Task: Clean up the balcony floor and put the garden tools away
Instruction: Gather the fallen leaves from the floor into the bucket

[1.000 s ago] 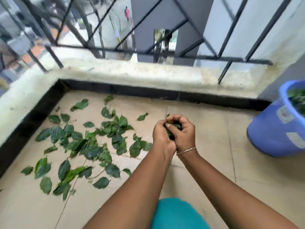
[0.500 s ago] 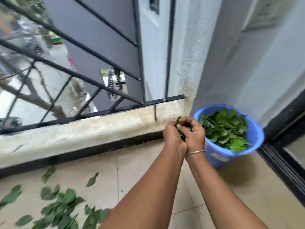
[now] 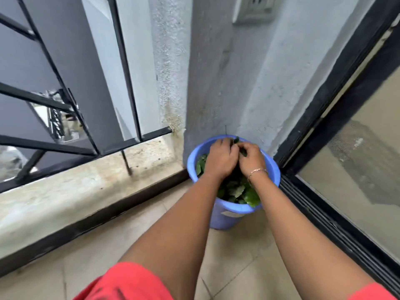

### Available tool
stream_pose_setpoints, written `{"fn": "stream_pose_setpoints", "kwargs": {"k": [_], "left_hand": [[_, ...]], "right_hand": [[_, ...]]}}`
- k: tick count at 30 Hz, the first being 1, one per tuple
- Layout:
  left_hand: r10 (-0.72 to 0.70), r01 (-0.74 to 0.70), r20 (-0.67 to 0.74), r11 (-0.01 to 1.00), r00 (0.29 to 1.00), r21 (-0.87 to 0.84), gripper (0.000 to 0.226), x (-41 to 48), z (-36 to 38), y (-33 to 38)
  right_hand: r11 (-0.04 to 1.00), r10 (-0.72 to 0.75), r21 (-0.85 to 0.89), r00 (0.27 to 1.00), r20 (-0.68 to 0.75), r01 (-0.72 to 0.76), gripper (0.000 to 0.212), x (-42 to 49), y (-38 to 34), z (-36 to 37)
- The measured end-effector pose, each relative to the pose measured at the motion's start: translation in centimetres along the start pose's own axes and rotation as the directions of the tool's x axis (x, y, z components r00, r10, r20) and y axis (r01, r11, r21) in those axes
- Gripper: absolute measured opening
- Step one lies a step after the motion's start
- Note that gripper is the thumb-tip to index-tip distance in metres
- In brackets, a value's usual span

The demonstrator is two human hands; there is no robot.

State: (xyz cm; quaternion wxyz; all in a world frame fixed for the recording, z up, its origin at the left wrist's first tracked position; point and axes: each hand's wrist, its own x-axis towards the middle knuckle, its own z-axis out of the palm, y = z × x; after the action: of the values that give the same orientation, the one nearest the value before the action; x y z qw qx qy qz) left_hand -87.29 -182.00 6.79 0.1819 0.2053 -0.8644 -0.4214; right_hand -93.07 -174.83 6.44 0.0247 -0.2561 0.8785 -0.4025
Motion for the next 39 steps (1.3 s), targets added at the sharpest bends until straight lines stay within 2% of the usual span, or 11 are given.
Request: {"fn": "stream_pose_setpoints", "kwargs": {"k": [1, 2, 5, 10, 17, 20, 23, 29, 34, 36, 39], "left_hand": [[0.101, -0.106, 0.038, 0.977, 0.994, 0.182, 0.065, -0.1, -0.1, -0.8], [0.124, -0.155, 0.115, 0.933, 0.986, 0.323, 0.066, -0.2, -0.3, -1.2], [-0.115, -0.102, 0.352, 0.834, 0.929, 0.542, 0.064, -0.2, 0.5, -2.2], [-0.449, 0.047, 0.449, 0.745, 0.772, 0.665, 0.076, -0.9, 2.3, -3.8], [-0.577, -0.017, 0.525, 0.662, 0.625, 0.749, 0.071, 0.7, 3.1, -5.0], [-0.599, -0.063, 0.546, 0.638, 0.586, 0.767, 0.069, 1.1, 3.2, -4.7], [-0.579, -0.033, 0.547, 0.668, 0.605, 0.743, 0.067, 1.1, 3.1, -4.9], [-0.366, -0.054, 0.489, 0.755, 0.792, 0.653, 0.063, 0.8, 1.2, -3.7], [-0.175, -0.175, 0.460, 0.763, 0.871, 0.622, 0.049, -1.4, -3.2, -0.6], [-0.086, -0.214, 0.402, 0.734, 0.912, 0.644, 0.042, -3.4, -5.2, 0.6], [-0.018, -0.190, 0.278, 0.685, 0.960, 0.703, 0.036, -7.4, -9.1, 1.5]], "right_hand": [[0.976, -0.012, -0.213, 0.995, 0.097, 0.032, 0.035, 0.1, 0.5, -0.2], [0.934, 0.016, -0.353, 0.977, 0.211, 0.061, 0.046, -0.1, 0.8, -0.4], [0.814, 0.197, -0.570, 0.869, 0.454, 0.113, 0.069, -1.3, 1.6, -0.5], [0.721, 0.401, -0.671, 0.684, 0.609, 0.174, 0.077, -1.7, 3.8, 2.3], [0.647, 0.548, -0.720, 0.503, 0.668, 0.251, 0.069, -0.3, 4.3, 3.7], [0.613, 0.569, -0.727, 0.465, 0.678, 0.309, 0.069, 0.2, 4.6, 4.2], [0.656, 0.536, -0.706, 0.493, 0.685, 0.268, 0.069, 0.3, 4.7, 4.1], [0.797, 0.257, -0.577, 0.763, 0.593, 0.179, 0.065, -0.5, 3.3, 2.0], [0.821, 0.094, -0.541, 0.890, 0.447, 0.185, 0.046, -3.3, -0.4, -0.5], [0.809, -0.006, -0.542, 0.925, 0.379, 0.227, 0.036, -5.1, -2.7, -1.1], [0.815, -0.190, -0.472, 0.925, 0.328, 0.335, 0.033, -8.6, -6.5, -1.2]]}}
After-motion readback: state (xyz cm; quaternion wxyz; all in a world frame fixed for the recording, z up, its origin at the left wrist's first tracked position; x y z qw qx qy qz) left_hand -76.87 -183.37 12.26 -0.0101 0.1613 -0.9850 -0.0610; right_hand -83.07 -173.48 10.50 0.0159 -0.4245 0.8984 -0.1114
